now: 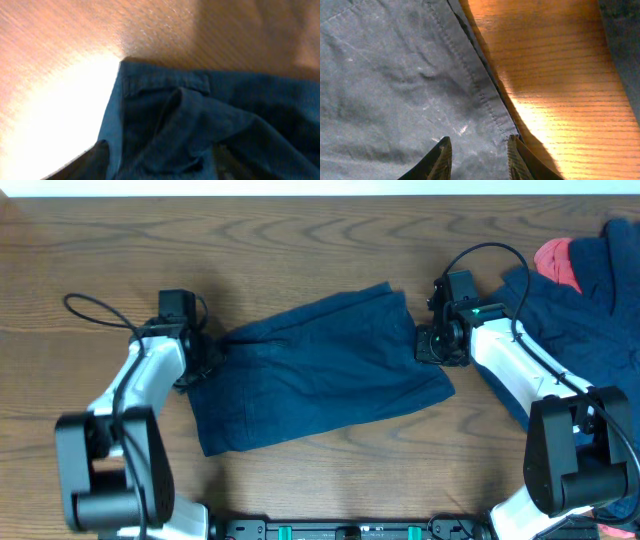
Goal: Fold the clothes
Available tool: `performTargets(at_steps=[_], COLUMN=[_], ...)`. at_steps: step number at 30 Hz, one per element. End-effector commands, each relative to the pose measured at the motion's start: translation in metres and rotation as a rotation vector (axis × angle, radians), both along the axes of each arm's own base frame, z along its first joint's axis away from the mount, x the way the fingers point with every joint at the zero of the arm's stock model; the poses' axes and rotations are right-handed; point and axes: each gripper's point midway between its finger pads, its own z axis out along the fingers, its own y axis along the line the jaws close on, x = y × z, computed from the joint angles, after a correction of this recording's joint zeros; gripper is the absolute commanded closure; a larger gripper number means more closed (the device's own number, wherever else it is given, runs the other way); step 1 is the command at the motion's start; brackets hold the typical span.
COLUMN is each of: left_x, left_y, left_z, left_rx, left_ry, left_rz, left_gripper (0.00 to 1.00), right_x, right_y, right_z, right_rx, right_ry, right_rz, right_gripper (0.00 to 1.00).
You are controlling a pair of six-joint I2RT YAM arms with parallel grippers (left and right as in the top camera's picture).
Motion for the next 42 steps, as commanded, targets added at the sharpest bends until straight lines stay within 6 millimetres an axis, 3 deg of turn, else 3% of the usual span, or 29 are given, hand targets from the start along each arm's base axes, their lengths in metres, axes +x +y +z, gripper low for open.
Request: performTargets(at_steps=[1,3,5,9,24,29,36,42], left_x=[-0.001,-0.021,-0.036,-0.054,-0.072,-0.070,-0.073,-0.068], left_y=[-0.002,-0.003,-0.004,-0.005,-0.023,-0.044,-0.046,-0.044], left_z=[0.037,0.046,0.047,0.033,-0.028,-0.039,-0.040,-0.022], left_rx=[0.000,-0.005,-0.016,-0.022,-0.114,-0.237,-0.236,-0.228], left_ry=[-0.058,-0.016,0.030,0.094,0.172,0.185,0.197,0.199], left_rz=[-0.039,-0.032,-0.004,0.005,-0.052,-0.102,-0.190,-0.197], left_gripper=[0.23,0.15,0.13,0.11,0.12,0.32,0.76,0.94], right_x=[-0.001,-0.001,-0.001,-0.001,-0.006,-0.006,-0.006,-0.007], right_y=[0.005,0.005,0.005,0.005,0.004,0.003,0.003,0.003], right_z=[0.004,0.004,0.004,0.004,0.003,0.003,0.003,0.003], right_rx=[0.005,0.005,0.005,0.005,-0.001,-0.002,-0.002,-0.002], right_ry=[-0.013,-0.012,-0.013,-0.012,0.005,0.005,0.006,0.009], right_rz=[0.026,0.026,0.026,0.026,0.037,0.036,0.036,0.036], right_gripper=[0.64,0.64,0.64,0.64,0.64,0.64,0.65,0.64])
